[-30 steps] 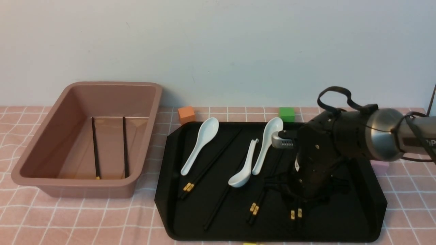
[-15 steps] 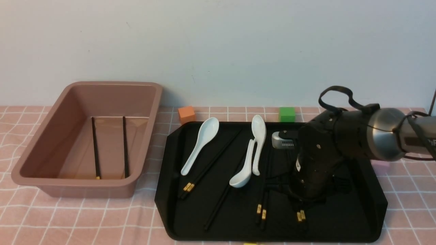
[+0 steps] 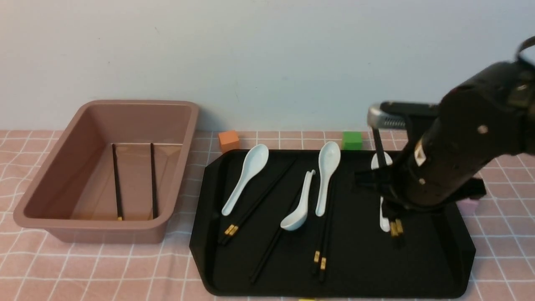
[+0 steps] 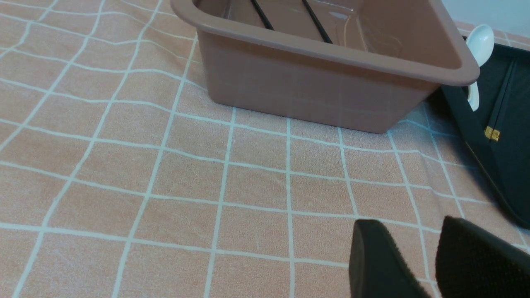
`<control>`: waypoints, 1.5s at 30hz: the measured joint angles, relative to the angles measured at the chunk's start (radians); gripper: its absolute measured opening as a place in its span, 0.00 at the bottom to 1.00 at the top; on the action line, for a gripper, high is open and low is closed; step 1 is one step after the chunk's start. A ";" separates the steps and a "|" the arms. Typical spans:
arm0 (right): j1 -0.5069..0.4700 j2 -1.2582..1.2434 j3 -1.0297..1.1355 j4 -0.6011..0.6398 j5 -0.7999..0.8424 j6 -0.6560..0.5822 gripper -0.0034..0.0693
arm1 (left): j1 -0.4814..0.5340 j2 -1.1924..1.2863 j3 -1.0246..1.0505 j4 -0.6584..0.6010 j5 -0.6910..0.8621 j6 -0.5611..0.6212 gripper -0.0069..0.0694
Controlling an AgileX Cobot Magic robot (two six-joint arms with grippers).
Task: On pink tablecloth take chopsticks from black tray and put them in box.
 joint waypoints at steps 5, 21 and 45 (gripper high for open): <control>0.103 0.054 -0.172 0.045 -0.050 -0.098 0.24 | 0.000 0.000 0.000 0.000 0.000 0.000 0.40; 0.303 0.857 -1.171 0.256 -0.108 -0.336 0.24 | 0.000 0.000 0.000 0.000 0.000 0.000 0.40; 0.289 0.862 -1.328 0.154 0.054 -0.358 0.57 | 0.000 0.000 0.000 0.000 0.000 0.000 0.40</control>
